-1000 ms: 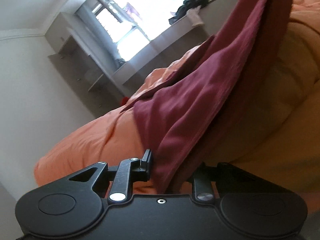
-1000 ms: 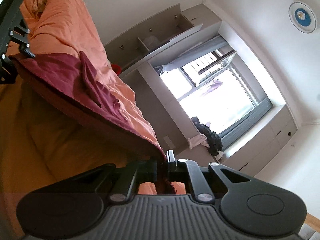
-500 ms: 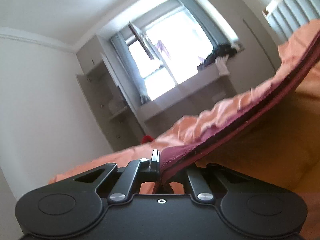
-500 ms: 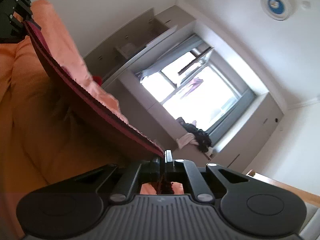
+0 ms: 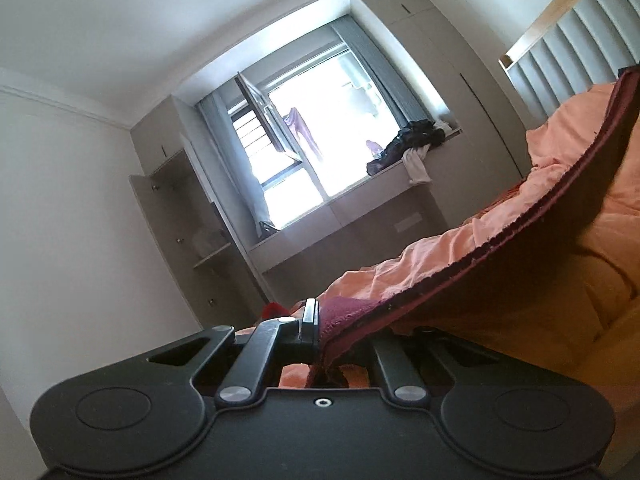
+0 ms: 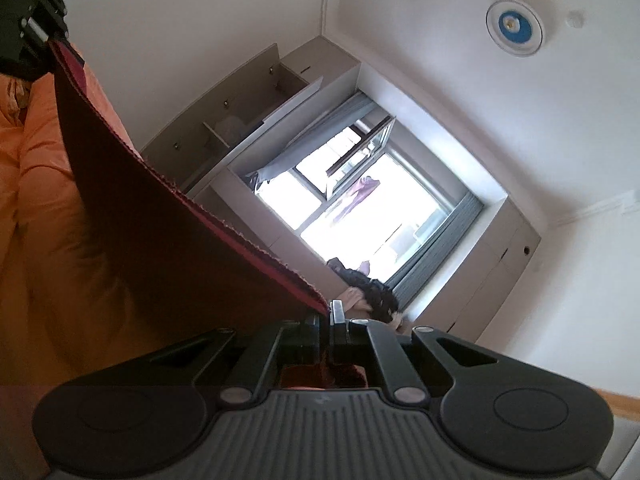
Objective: Fold small clothes
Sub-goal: 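Carry the held hem over the collar with both grippers, folding the sweatshirt in half, then open both grippers to release the hem onto the folded sweatshirt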
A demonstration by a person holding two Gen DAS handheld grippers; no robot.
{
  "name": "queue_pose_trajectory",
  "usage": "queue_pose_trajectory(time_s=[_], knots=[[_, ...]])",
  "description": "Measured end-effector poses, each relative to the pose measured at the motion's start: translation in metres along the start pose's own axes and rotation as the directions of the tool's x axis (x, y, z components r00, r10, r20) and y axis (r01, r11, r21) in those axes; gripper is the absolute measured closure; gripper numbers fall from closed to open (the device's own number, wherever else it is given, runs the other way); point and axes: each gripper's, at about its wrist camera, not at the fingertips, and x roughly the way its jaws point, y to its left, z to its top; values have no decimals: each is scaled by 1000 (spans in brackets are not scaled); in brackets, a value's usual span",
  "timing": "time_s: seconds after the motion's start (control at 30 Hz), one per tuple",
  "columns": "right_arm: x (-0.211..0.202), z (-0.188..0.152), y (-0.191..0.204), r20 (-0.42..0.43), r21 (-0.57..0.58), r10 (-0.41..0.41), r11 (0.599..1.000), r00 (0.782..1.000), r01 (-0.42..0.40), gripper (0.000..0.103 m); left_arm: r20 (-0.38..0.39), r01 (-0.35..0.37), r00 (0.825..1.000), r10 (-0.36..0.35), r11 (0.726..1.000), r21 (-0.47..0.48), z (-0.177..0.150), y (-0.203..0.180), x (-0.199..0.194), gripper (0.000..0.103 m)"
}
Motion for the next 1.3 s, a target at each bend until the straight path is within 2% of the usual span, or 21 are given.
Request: queue_pose_trajectory(time_s=[0.17,0.43,0.6,0.77,1.0,1.13,1.2,1.23,1.3], knots=[[52,1,4,20,-5,-19,1000,1000,19,99,-11,-25,1000,25,1000,16,13,-3,60,98],[169,-2,17,18,-10,-33,999,999,33,99,-48,-55,997,57,997,45,34,-13,181,95],[244,-15,33,-32,-5,-9,1000,999,9,99,-124,-37,991,43,998,48,29,-21,269,92],[311,-33,55,-101,-16,37,999,994,-39,99,-210,-27,977,42,997,75,6,-34,341,92],[379,-61,93,-193,-21,136,990,972,-143,99,-332,41,943,-21,998,55,-24,-40,415,88],[399,-77,109,-262,-7,195,979,945,-204,98,-406,71,911,-76,997,-25,-40,-31,441,70],[409,-83,113,-301,14,226,972,927,-233,94,-443,69,890,-108,992,-103,-47,-19,455,68],[413,-86,112,-317,29,241,969,917,-245,87,-459,71,879,-129,987,-142,-52,-14,456,64],[418,-90,106,-334,66,257,966,907,-250,73,-488,52,860,-152,976,-213,-61,-2,463,64]])
